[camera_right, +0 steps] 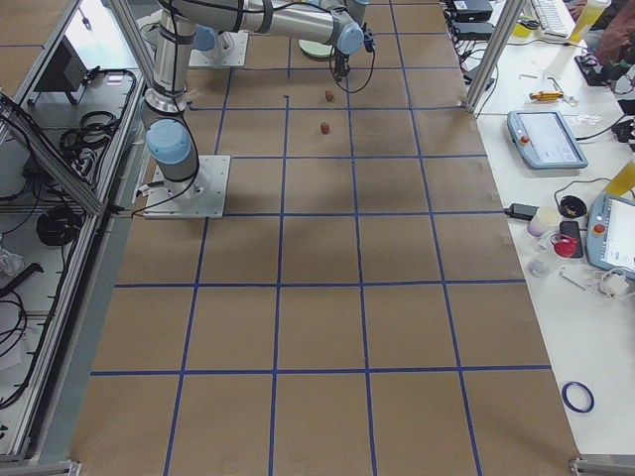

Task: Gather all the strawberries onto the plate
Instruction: 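Grasp a second strawberry with the right gripper and carry it toward the plate, then lower the strawberry beside the first one and open the right gripper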

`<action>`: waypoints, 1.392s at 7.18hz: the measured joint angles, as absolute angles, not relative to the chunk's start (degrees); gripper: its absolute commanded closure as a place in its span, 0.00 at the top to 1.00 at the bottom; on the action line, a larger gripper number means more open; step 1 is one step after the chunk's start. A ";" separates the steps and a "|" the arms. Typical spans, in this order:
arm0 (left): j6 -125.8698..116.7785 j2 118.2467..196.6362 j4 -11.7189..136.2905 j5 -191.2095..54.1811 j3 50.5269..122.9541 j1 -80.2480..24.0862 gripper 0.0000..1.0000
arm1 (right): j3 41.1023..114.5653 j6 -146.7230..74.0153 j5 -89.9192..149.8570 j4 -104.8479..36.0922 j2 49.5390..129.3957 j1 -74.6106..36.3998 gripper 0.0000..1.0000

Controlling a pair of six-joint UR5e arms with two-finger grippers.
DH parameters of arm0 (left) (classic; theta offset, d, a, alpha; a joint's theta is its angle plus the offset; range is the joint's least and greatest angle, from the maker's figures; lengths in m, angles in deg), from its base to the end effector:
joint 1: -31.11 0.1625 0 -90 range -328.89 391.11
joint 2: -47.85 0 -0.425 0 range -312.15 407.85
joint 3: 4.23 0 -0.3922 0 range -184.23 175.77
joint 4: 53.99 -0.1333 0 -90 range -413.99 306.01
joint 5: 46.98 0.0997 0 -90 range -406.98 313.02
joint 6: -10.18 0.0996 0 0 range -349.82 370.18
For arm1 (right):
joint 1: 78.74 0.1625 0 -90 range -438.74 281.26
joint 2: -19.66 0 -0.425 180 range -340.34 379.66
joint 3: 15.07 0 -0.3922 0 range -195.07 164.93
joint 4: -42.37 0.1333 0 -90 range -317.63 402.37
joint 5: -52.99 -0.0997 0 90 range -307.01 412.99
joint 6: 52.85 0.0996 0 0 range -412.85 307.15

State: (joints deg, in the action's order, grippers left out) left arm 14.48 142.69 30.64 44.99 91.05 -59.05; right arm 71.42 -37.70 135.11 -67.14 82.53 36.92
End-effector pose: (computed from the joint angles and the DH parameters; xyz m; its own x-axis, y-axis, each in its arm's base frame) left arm -0.1313 -0.5127 0.4096 -0.9964 0.0803 -0.0280 0.0777 0.9933 0.0851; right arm 0.4120 -0.5182 0.2780 -0.9788 -0.1705 -0.1133 -0.1824 0.9776 0.1049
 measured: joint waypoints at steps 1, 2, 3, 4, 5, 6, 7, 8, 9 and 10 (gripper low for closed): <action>15.42 142.64 30.64 44.95 91.05 -57.80 1.00 | 71.38 -36.66 134.21 -68.45 81.66 38.69 0.00; 16.09 142.58 30.64 44.92 91.02 -57.02 1.00 | 71.44 -36.11 133.62 -69.54 80.42 39.87 0.00; 16.43 142.54 30.67 44.92 91.03 -56.69 1.00 | 71.52 -36.00 132.74 -70.19 79.34 40.71 0.00; 16.57 142.56 30.73 44.89 91.08 -56.57 1.00 | 71.59 -36.09 131.59 -70.78 78.58 41.34 0.00; 16.64 142.62 30.83 44.90 91.11 -56.54 1.00 | 71.66 -36.28 130.70 -71.69 77.62 41.77 0.04; 16.67 142.69 30.93 44.86 91.13 -56.52 1.00 | 71.76 -36.48 130.14 -72.73 76.55 42.00 0.23; 16.68 142.73 30.97 44.81 91.13 -56.52 1.00 | 71.87 -36.88 129.97 -73.46 75.82 42.07 0.32; 16.69 142.78 30.99 44.77 91.16 -56.51 1.00 | 71.90 -37.41 129.94 -73.75 75.42 42.09 0.73; 16.69 142.82 31.04 44.72 91.19 -56.51 1.00 | 71.95 -37.85 129.92 -73.86 75.12 42.11 0.91; 16.69 142.84 31.12 44.70 91.21 -56.51 1.00 | 72.11 -38.49 129.90 -73.89 74.86 42.11 0.94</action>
State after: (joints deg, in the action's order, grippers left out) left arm 16.69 142.84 31.12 44.70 91.21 -56.51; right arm 72.11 -38.49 129.90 -73.89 74.86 42.11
